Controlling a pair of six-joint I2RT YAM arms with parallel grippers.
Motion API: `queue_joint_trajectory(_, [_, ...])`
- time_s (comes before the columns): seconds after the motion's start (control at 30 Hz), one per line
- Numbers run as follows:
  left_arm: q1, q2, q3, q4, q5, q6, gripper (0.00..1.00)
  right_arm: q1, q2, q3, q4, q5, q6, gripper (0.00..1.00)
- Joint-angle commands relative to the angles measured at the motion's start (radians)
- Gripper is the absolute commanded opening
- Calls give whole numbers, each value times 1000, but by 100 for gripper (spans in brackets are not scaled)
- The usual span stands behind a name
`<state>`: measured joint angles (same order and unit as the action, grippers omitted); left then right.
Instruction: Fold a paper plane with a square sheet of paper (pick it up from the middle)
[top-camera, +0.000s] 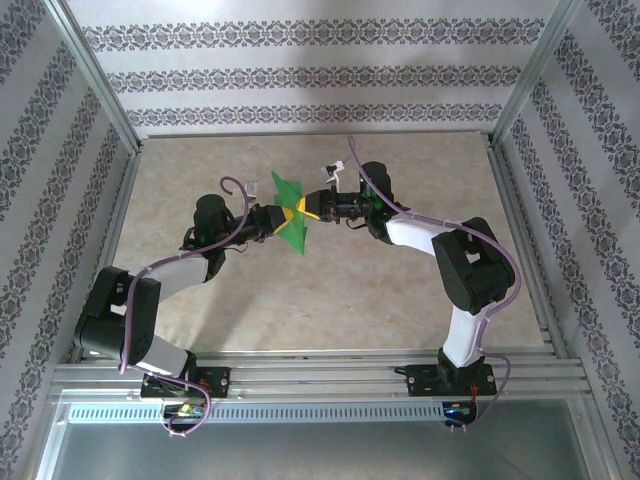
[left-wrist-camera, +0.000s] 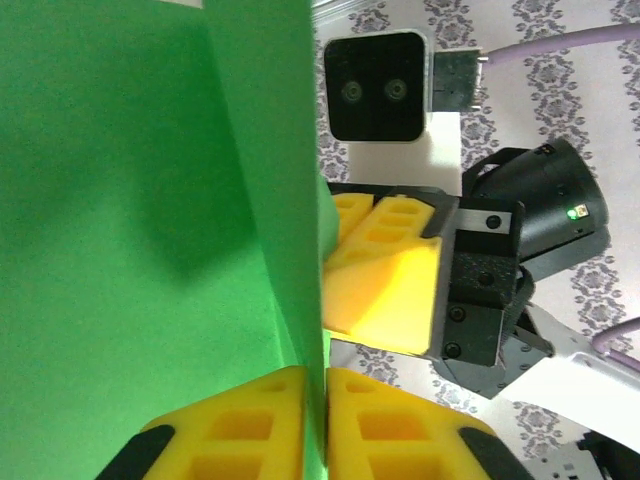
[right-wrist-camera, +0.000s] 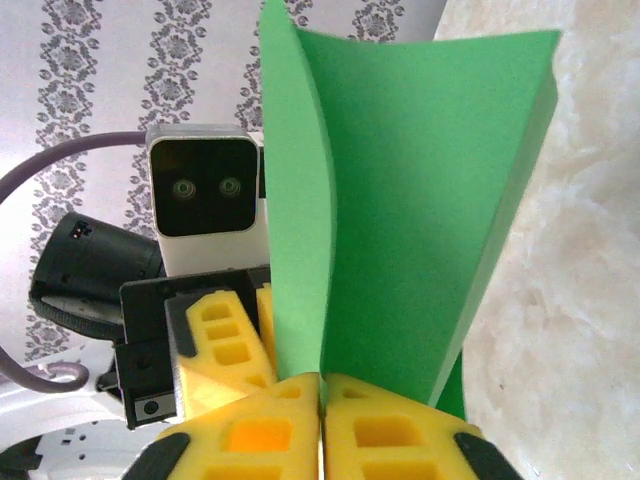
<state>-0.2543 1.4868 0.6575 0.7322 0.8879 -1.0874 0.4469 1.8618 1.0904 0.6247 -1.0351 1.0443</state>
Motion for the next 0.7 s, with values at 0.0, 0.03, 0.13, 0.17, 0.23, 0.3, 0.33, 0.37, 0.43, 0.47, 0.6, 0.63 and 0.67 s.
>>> queue_joint_trajectory(0.0, [-6,-9,27,-74,-22,64,12,-13,-32,-17,-6,11,-34,17])
queue_joint_trajectory(0.03, [-4,-11,27,-96,-28,73,11,-18,-37,-25,-9,18,-38,20])
queue_joint_trajectory(0.13, [9,-25,24,-207,-58,118,9,-42,-61,-57,-29,50,-61,31])
queue_joint_trajectory(0.17, [17,-33,27,-272,-78,145,9,-54,-72,-72,-44,66,-72,33])
queue_joint_trajectory(0.23, [28,-52,46,-429,-121,219,9,-79,-97,-102,-67,100,-95,40])
queue_joint_trajectory(0.3, [33,-71,93,-632,-187,323,9,-103,-132,-131,-123,152,-142,45])
queue_joint_trajectory(0.33, [34,-78,126,-743,-230,385,9,-111,-155,-144,-168,192,-177,48])
queue_joint_trajectory(0.37, [32,-84,162,-851,-274,441,9,-115,-180,-154,-232,242,-226,50])
queue_joint_trajectory(0.43, [32,-93,219,-1017,-370,530,9,-113,-228,-160,-371,356,-324,55])
queue_joint_trajectory(0.47, [30,-95,251,-1100,-429,573,9,-110,-253,-165,-428,418,-361,57])
queue_joint_trajectory(0.6, [17,-94,360,-1329,-627,678,9,-101,-328,-178,-576,598,-411,61])
queue_joint_trajectory(0.63, [9,-91,389,-1376,-684,697,9,-99,-342,-176,-612,628,-417,62])
queue_joint_trajectory(0.67, [-3,-86,416,-1420,-739,714,9,-96,-350,-171,-645,655,-422,63])
